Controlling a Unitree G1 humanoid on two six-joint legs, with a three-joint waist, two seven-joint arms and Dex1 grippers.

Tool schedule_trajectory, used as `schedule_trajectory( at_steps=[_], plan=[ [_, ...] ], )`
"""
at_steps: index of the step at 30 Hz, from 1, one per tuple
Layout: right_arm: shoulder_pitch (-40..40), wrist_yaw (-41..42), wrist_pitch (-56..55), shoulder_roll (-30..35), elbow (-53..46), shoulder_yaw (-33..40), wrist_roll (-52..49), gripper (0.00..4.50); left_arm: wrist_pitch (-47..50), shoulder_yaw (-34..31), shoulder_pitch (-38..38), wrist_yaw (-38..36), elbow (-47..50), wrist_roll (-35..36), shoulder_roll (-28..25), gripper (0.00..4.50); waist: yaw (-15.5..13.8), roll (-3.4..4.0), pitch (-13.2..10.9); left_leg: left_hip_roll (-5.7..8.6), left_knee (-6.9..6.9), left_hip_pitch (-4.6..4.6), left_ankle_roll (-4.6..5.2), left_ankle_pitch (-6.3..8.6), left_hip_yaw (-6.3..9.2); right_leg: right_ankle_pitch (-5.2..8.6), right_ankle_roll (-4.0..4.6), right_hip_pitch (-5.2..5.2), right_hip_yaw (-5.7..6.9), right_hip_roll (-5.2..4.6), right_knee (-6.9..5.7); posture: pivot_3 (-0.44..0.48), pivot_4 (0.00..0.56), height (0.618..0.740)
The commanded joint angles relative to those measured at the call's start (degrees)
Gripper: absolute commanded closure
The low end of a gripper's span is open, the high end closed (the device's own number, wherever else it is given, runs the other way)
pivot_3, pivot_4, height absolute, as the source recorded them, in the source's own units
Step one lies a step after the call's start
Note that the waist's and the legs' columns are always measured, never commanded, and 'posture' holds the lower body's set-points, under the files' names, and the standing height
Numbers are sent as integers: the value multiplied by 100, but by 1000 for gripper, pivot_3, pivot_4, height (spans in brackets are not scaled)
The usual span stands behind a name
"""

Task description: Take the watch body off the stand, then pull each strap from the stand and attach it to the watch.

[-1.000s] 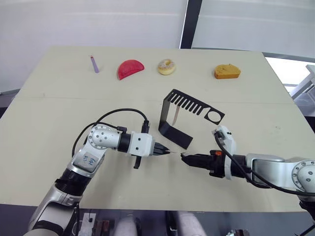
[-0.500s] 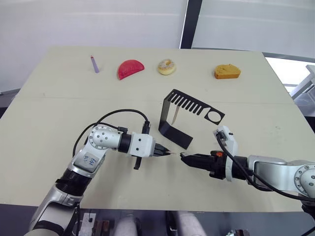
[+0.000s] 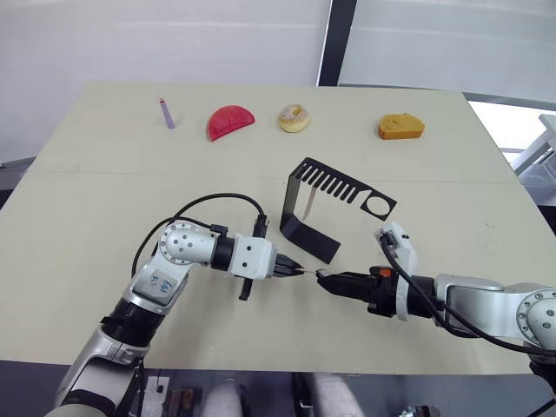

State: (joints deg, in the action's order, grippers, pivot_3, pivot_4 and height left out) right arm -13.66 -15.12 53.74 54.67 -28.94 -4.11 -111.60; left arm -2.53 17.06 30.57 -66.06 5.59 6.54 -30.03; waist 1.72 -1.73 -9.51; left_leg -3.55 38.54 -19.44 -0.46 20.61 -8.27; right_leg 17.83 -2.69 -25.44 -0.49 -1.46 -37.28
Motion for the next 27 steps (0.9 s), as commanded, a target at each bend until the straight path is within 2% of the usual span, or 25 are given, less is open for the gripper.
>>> schedule_trajectory(
  at_steps=[1,27],
  plan=[
    [-78,50,-79,-25,-114,29,-140,2901,-73,30,53,16,124,35,35,4500,0,0,0,0,0,0,0,0,0,0,0,0,0,0,0,0,150,737],
    [-80,-19,-101,-67,-165,-28,-140,2901,-118,136,47,67,138,-60,159,4500,-1,0,0,0,0,0,0,0,0,0,0,0,0,0,0,0,150,737]
  ],
)
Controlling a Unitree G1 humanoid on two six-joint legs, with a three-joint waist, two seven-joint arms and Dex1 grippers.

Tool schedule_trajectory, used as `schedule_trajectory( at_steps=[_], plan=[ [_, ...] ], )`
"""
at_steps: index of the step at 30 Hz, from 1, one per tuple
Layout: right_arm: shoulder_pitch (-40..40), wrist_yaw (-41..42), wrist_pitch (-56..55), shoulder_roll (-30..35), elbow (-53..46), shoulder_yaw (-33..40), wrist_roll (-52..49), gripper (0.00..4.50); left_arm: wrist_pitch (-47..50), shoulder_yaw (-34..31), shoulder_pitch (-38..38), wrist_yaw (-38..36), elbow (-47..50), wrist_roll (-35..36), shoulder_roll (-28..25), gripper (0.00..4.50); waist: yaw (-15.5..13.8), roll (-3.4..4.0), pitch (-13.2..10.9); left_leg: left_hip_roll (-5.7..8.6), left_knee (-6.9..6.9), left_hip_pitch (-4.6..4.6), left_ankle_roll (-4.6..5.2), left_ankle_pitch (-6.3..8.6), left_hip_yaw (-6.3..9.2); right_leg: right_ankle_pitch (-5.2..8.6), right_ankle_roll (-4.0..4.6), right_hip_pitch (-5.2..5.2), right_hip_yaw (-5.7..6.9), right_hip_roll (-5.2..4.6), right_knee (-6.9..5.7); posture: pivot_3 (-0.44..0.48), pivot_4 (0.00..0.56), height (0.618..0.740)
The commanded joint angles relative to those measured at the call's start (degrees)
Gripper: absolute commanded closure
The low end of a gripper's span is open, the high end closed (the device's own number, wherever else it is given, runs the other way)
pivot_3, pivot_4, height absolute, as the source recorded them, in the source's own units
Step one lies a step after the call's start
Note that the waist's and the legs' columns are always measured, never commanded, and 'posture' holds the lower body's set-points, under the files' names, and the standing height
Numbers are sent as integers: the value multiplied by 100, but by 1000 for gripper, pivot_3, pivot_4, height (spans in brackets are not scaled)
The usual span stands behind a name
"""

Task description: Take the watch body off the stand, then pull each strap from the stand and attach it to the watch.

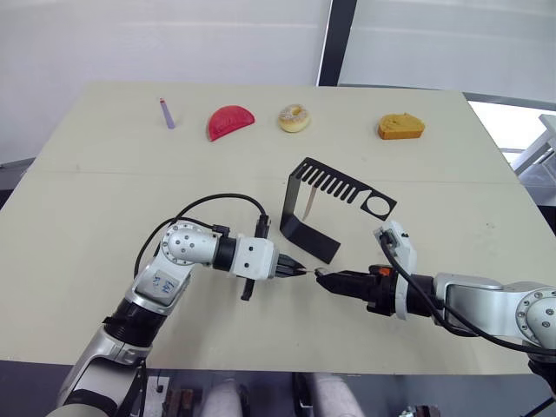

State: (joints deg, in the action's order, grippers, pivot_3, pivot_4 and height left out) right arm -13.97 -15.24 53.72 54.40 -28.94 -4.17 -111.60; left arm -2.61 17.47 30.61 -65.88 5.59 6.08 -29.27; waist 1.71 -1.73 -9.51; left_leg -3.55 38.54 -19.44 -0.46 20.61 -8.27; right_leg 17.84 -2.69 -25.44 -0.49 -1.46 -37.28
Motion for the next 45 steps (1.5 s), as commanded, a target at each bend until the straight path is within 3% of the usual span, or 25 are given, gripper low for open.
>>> schedule_trajectory(
  at_steps=[1,45],
  plan=[
    [-49,-9,-101,-41,-174,-23,-140,2901,-112,104,48,56,135,-23,91,4500,0,0,0,0,0,0,0,0,0,0,0,0,0,0,0,0,150,737],
    [-113,-53,-46,51,-225,-125,-140,2901,-97,197,226,269,-33,-276,386,4500,-1,0,0,0,1,0,0,0,0,0,0,0,0,0,0,0,150,737]
  ],
)
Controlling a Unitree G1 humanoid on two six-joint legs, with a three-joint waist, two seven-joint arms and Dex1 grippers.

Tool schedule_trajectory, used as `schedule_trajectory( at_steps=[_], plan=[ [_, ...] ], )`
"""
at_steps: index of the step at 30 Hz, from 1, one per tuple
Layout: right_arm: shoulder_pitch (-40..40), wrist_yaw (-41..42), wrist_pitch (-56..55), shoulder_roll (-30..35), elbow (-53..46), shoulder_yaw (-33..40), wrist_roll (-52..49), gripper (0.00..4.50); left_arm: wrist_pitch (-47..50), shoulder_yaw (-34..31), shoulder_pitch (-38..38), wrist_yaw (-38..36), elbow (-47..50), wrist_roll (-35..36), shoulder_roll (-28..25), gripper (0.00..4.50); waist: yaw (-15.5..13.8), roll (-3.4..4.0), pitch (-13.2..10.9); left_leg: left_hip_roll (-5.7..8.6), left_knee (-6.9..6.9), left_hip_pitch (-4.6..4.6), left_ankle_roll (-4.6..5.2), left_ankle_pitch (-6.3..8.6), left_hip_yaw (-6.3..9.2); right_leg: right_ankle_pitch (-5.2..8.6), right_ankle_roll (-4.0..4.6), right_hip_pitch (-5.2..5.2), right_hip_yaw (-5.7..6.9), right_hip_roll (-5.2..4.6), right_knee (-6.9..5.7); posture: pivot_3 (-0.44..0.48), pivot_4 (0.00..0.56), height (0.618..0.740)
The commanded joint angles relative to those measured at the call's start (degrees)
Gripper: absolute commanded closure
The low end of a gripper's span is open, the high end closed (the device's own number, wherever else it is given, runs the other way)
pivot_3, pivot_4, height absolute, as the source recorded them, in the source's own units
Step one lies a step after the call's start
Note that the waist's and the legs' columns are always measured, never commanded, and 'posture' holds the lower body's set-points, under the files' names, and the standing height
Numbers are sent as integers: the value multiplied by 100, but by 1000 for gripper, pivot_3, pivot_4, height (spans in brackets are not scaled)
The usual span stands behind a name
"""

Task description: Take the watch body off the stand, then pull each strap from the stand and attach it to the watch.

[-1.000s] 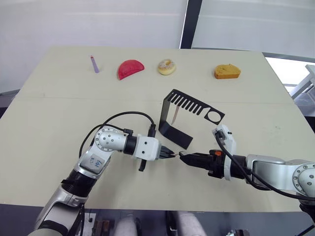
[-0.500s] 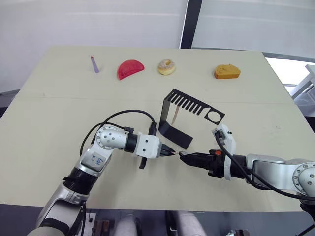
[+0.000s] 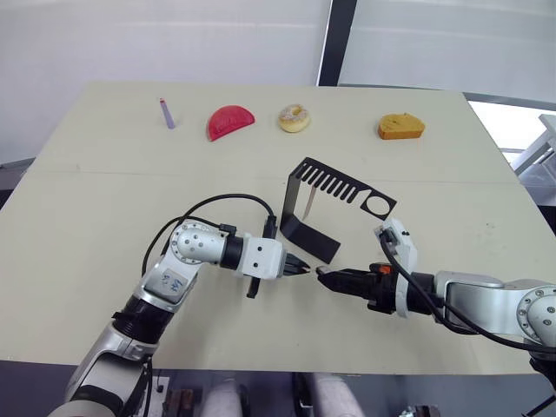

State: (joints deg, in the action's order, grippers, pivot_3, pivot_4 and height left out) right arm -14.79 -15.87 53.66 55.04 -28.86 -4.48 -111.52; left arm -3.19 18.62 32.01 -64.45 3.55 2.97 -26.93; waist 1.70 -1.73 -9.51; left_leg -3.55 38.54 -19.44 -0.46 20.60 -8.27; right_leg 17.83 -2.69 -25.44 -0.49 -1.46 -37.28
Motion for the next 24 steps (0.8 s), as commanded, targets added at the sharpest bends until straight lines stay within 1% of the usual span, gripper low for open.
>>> schedule_trajectory(
  at_steps=[1,24],
  plan=[
    [-33,8,-42,-16,-238,-101,-148,2901,-32,88,96,132,169,30,168,4500,0,0,0,0,0,0,0,0,0,0,0,0,0,0,0,0,150,737],
    [-137,-47,-60,-56,-264,-170,-148,2901,140,141,158,198,199,-62,358,4500,0,0,0,0,0,0,0,0,0,0,0,0,0,0,0,0,150,737]
  ],
)
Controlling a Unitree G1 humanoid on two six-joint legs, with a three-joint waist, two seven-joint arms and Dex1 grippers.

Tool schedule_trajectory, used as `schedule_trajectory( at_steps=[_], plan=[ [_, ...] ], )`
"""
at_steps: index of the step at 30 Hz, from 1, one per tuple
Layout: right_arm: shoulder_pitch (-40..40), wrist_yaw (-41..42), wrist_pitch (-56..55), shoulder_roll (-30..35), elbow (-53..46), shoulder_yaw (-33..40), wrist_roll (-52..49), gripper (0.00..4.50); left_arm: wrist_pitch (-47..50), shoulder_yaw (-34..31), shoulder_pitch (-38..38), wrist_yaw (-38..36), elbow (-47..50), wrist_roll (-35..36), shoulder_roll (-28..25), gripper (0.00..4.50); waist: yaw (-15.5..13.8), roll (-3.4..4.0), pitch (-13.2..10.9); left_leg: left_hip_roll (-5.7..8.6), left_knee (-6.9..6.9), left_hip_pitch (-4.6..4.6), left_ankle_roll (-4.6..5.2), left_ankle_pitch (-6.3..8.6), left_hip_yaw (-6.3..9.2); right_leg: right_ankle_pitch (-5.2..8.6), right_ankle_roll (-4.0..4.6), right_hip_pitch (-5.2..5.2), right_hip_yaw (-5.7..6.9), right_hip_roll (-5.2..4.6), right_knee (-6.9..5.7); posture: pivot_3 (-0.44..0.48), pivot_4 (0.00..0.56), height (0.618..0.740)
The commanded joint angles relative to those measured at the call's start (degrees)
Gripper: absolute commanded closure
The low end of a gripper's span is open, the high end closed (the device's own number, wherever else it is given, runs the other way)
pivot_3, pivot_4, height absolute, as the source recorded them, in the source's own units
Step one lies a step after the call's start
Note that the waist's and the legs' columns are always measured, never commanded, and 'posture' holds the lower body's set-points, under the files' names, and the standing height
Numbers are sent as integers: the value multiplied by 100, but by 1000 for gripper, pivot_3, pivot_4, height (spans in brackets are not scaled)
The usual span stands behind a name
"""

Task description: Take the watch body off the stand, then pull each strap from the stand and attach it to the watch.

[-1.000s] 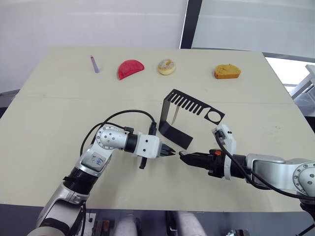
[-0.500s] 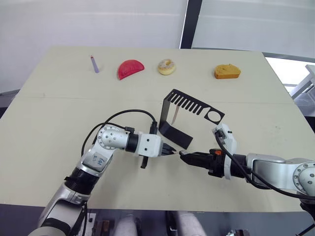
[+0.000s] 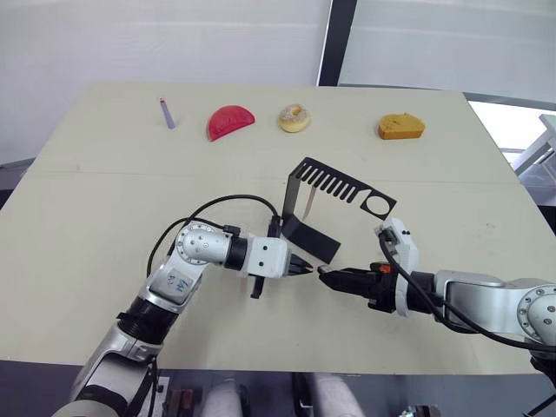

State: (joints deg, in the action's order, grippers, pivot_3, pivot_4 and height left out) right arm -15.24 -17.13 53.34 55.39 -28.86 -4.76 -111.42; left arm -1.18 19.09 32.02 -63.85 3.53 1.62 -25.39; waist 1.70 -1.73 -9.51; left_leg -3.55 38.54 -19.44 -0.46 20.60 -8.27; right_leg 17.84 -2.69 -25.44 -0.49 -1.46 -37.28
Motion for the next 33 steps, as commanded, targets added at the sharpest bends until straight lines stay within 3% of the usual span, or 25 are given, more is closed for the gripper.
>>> schedule_trajectory(
  at_steps=[1,33],
  plan=[
    [-92,79,-31,-91,-265,-143,-158,2901,-59,94,157,140,202,70,206,4500,0,0,0,0,0,0,0,0,0,0,0,0,0,0,0,0,150,737],
    [-113,137,-90,-50,-400,-228,-158,2901,-104,108,274,179,78,-7,310,4500,-1,0,0,0,0,0,0,0,0,0,0,0,0,0,0,0,150,737]
  ],
)
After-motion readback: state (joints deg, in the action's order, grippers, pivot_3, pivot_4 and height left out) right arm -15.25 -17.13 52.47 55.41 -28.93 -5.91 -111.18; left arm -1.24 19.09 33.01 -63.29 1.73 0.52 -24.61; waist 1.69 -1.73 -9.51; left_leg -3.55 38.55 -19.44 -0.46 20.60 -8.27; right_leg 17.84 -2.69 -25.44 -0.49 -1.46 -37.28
